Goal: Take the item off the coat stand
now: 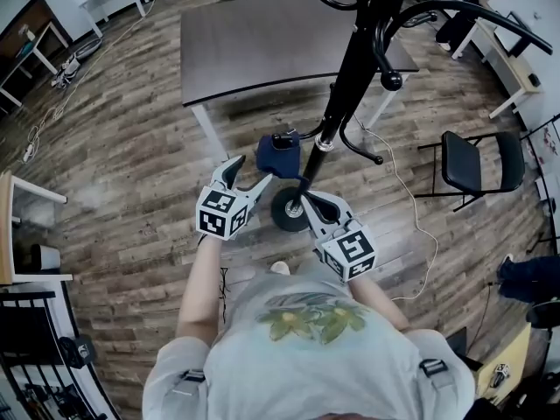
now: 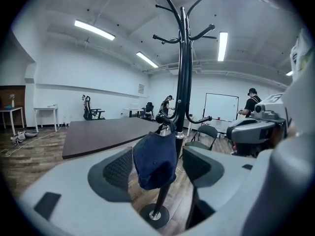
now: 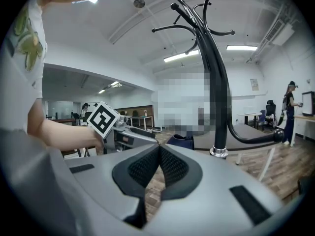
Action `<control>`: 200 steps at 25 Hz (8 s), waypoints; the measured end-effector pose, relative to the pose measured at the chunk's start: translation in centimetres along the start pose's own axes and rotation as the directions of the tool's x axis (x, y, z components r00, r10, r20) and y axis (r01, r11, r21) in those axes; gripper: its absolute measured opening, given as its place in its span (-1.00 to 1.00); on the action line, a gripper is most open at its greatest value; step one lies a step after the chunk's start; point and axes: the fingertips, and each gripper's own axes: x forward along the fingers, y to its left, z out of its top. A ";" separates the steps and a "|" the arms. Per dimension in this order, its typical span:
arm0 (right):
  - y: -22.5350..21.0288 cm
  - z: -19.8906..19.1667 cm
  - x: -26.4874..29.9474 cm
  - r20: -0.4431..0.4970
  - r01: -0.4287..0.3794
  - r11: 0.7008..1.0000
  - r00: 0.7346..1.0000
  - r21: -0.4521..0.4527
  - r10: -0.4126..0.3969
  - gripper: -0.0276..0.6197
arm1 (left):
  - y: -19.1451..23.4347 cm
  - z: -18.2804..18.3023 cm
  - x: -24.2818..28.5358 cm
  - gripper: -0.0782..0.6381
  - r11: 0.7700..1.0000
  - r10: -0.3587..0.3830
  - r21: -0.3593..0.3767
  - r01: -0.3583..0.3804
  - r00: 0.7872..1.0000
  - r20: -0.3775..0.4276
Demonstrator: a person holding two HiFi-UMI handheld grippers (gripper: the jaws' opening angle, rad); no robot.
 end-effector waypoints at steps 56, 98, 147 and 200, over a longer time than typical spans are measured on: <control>-2.4 -0.8 0.4 -0.010 0.034 0.999 0.999 0.038 -0.034 -0.90 | 0.0 -0.5 5.9 -0.68 0.994 -0.110 0.009 0.110 0.993 -0.052; -1.9 -1.0 0.1 -0.005 0.017 0.999 1.000 0.042 -0.017 -0.90 | 1.0 2.8 3.1 -0.68 0.998 -0.048 0.041 0.047 0.999 0.020; 1.5 -0.8 2.9 -0.010 -0.088 0.996 0.996 0.032 0.089 -0.90 | 1.9 2.8 -4.4 -0.68 0.998 0.035 -0.050 -0.030 0.995 0.096; 4.3 -1.3 1.5 -0.054 -0.161 0.987 0.986 -0.003 0.160 -0.90 | -4.7 -2.1 -7.1 -0.68 0.986 0.089 -0.147 -0.075 0.992 0.093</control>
